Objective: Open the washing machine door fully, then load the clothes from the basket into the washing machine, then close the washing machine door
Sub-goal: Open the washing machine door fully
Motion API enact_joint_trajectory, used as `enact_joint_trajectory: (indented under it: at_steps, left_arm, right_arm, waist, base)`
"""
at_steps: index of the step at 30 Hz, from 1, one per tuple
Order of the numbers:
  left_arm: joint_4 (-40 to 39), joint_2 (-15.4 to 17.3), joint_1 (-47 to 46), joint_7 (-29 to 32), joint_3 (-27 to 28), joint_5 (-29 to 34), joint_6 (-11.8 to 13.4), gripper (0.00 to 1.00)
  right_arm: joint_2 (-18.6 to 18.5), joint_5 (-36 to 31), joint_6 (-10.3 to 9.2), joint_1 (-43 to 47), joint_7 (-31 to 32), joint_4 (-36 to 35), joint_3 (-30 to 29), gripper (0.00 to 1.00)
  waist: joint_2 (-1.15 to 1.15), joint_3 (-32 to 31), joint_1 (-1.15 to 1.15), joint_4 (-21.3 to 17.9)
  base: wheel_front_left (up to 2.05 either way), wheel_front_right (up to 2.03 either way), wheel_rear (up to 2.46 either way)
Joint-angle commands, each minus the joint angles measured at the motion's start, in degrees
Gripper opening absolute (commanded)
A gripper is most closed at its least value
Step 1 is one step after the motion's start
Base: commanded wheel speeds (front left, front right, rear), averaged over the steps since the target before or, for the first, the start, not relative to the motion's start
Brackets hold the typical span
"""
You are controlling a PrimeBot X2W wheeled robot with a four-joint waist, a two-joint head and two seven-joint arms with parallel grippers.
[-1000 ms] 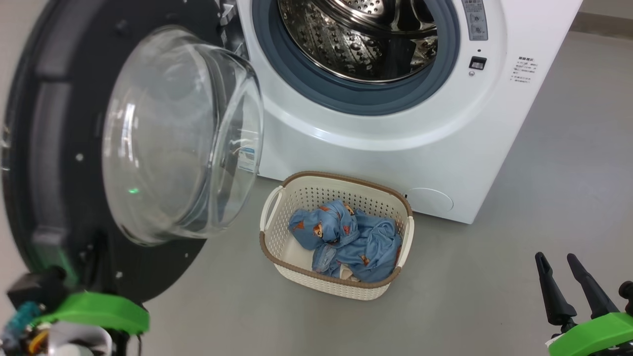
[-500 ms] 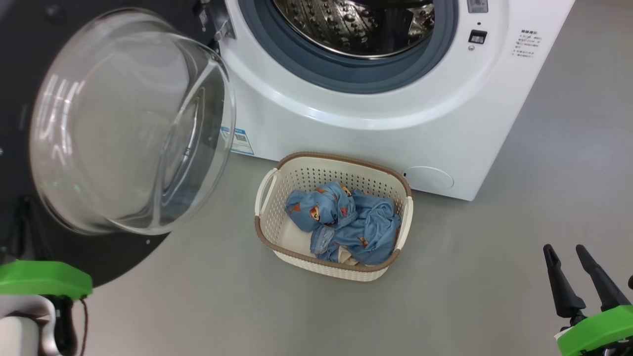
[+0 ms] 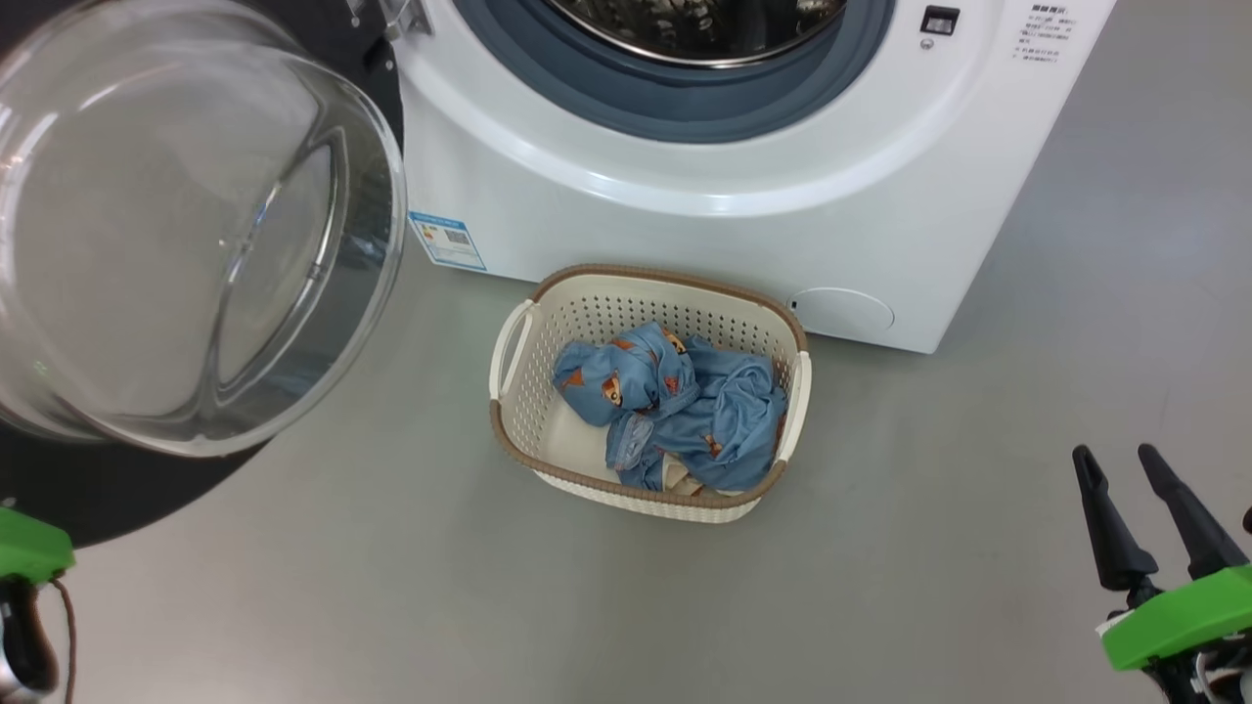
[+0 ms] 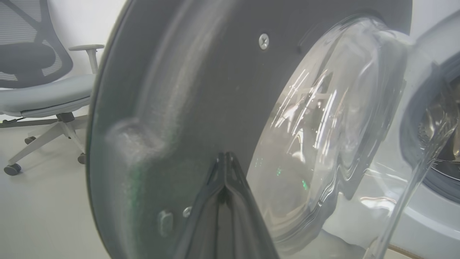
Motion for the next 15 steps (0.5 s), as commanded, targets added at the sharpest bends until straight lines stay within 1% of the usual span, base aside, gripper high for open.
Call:
enact_joint_trajectory:
  at_steps: [1, 15]
  left_arm:
    - [-0.3, 3.7, -2.7, -0.3, 3.0, 0.9, -0.1, 0.0]
    - [6.4, 4.3, -10.1, -0.3, 9.3, 6.5, -2.6, 0.0]
  right_arm:
    - [-1.7, 0.5, 0.13, -1.5, -0.8, -1.3, 1.1, 1.0]
    - [-3.9, 0.7, 0.13, -3.9, -0.8, -1.4, 2.6, 1.0]
  waist:
    - [0.0, 0.8, 0.0, -0.1]
    - [0.0, 4.1, 0.0, -0.8]
  base:
    - [0.0, 0.0, 0.0]
    - [0.0, 0.0, 0.0]
